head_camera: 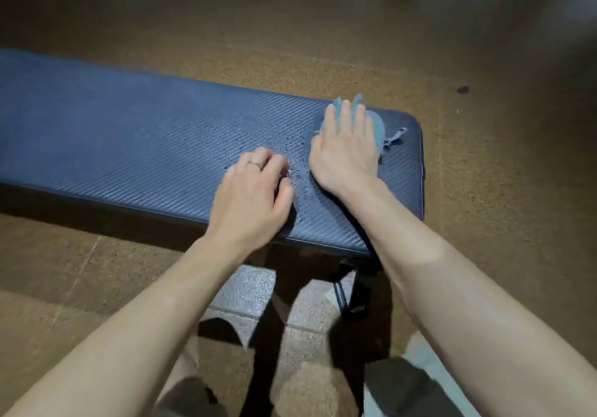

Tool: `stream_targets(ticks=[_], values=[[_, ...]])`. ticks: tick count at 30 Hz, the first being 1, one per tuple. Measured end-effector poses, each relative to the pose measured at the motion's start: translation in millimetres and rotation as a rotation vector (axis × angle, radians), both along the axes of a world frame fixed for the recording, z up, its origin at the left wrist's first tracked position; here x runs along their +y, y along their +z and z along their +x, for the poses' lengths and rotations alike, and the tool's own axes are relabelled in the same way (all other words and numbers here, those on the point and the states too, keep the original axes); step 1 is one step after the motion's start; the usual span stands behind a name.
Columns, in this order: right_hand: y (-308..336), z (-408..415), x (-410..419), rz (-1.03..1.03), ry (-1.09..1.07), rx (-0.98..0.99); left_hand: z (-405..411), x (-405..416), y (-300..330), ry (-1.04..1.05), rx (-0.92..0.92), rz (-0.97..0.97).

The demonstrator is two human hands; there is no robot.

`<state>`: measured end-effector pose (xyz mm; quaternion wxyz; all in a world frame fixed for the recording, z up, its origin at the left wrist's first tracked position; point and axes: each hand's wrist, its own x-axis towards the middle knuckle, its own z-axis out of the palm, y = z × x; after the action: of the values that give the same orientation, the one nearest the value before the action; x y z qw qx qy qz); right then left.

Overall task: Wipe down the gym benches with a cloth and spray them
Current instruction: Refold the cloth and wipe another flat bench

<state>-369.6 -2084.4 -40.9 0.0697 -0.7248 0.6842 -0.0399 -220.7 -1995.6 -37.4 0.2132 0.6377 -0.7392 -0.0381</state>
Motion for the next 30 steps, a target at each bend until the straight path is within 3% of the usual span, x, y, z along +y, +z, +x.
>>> stream_targets(ticks=[3,6,10,13,15,18,22,25,27,30], values=[[1,70,42,0.004,0.256,0.015,86,-20,1,0.124,-0.204,-0.069],[1,70,46,0.045,0.405,0.021,124,-29,-7,0.235,-0.12,0.002],[5,-7,-2,0.047,0.145,0.088,121,-29,-10,0.194,-0.092,0.027],[5,13,-13,0.07,-0.079,0.103,124,-29,-9,0.201,-0.085,0.028],[3,72,-10,0.071,-0.035,0.084,124,-28,-9,0.194,-0.064,0.03],[3,148,-16,0.082,0.205,0.021,128,-29,-11,0.173,-0.011,0.014],[10,140,-36,0.054,0.328,0.038,131,-28,-11,0.165,0.007,0.011],[16,59,-46,-0.11,0.139,0.104,131,-27,-11,0.153,0.021,0.007],[18,7,-44,-0.096,-0.067,0.146,129,-28,-12,0.169,0.014,0.003],[10,16,-43,-0.076,-0.254,0.165,126,-28,-12,0.176,0.01,0.007]])
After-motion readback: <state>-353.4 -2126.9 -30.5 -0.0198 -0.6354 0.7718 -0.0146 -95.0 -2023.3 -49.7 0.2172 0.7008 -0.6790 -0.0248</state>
